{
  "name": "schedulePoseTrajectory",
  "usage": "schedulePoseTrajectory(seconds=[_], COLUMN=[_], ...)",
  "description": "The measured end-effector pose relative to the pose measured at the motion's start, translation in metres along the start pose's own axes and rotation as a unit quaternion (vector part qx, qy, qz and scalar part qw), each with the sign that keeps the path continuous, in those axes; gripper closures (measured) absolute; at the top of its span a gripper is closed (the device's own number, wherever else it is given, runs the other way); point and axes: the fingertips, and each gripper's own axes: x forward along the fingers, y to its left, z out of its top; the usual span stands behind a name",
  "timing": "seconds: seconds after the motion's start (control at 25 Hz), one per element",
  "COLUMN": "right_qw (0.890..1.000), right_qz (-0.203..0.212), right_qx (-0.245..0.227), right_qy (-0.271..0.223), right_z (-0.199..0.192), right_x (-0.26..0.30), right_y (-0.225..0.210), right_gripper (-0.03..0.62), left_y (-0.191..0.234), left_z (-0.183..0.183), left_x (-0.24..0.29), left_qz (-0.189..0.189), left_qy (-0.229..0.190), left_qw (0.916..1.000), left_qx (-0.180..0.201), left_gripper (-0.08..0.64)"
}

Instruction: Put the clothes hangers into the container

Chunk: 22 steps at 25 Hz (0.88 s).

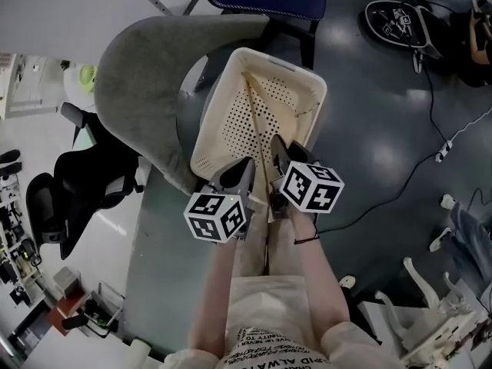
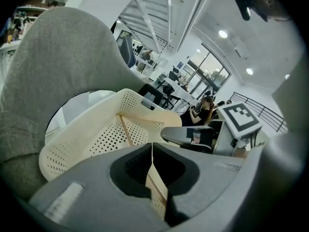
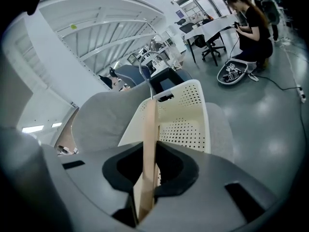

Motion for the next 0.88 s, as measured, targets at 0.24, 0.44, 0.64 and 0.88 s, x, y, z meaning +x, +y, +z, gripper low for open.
schedulePoseTrajectory(seconds=[0.24,0.44,0.64,0.88], right_qw=[0.999,0.998,0.992,0.985], right_qz=[-0.028,-0.046,-0.071,-0.125], right_qx=[-0.021,-0.026,-0.082,-0.109], right_qy=[0.018,0.038,0.057,0.043], right_z=[-0.003,-0.01,-0.012,-0.012], right_x=[0.003,0.002,0.003,-0.003], right_y=[-0.004,-0.019,-0.018,-0.021], right_gripper=[0.532,0.515,0.479,0.42], left_y=[-0.002,-0.001,-0.004,-0.005], left_z=[-0.005,-0.01,-0.012,-0.013], left_x=[0.007,0.004,0.004,0.003], left_qz=[-0.009,-0.002,-0.004,-0.002], left_qy=[0.0,-0.005,-0.003,-0.003], left_qw=[1.0,1.0,1.0,0.9999], left_qx=[0.0,0.005,0.006,0.01], left_gripper=[0.535,0.535,0.535,0.535])
